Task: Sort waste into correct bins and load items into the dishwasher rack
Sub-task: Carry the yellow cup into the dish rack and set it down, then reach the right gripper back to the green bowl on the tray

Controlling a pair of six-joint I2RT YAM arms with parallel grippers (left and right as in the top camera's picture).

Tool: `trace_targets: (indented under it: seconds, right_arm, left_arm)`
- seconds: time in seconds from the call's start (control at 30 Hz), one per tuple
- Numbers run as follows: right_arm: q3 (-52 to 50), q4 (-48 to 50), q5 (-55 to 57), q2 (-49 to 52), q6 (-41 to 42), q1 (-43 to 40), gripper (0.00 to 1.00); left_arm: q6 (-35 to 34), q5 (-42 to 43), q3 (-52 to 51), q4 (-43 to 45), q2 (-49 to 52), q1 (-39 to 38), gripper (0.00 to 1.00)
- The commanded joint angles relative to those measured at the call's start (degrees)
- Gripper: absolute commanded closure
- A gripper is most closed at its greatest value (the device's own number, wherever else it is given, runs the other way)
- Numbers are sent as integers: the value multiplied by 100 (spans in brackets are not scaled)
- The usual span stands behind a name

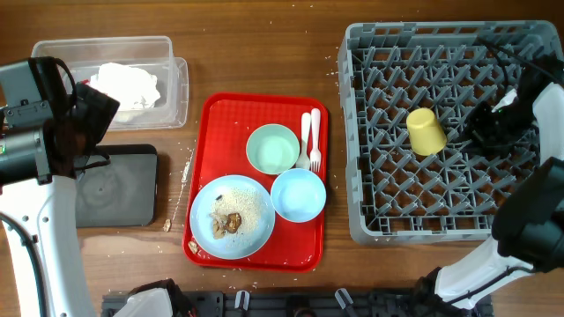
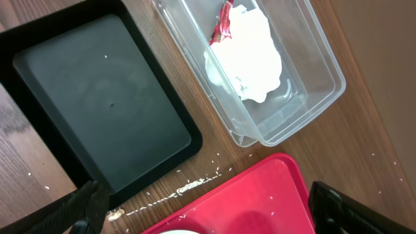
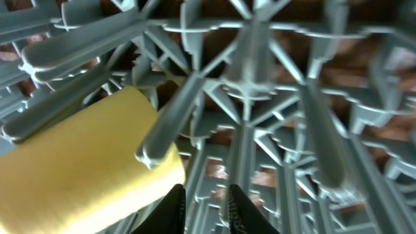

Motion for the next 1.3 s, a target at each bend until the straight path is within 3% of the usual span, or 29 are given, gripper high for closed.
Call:
trace_targets:
  seconds: [0.0, 0.2, 0.3, 0.47, 0.83, 1.0, 1.27]
  right_arm:
    - [175, -55, 216, -708, 122, 92, 78]
    - [175, 367, -1086, -1283, -614, 859, 93]
    - [101, 785, -780, -1167, -579, 1464, 95]
    - [-33, 1086, 273, -632, 149, 1996, 96]
    - [-28, 1047, 1327, -212, 452, 1932, 96]
    - [208, 446, 1980, -293, 905, 1930, 96]
    - [535, -76, 2157, -732, 890, 1926, 96]
  left_arm:
    - [-11, -50, 20, 13, -11, 37, 0]
    - [-11, -50, 20, 13, -11, 37, 0]
    - [-11, -50, 20, 13, -11, 37, 0]
    - [-11, -50, 20, 13, -11, 37, 0]
    - [-11, -50, 20, 13, -11, 37, 0]
    - [-11, -50, 20, 13, -11, 37, 0]
    - [-11, -50, 20, 13, -11, 37, 0]
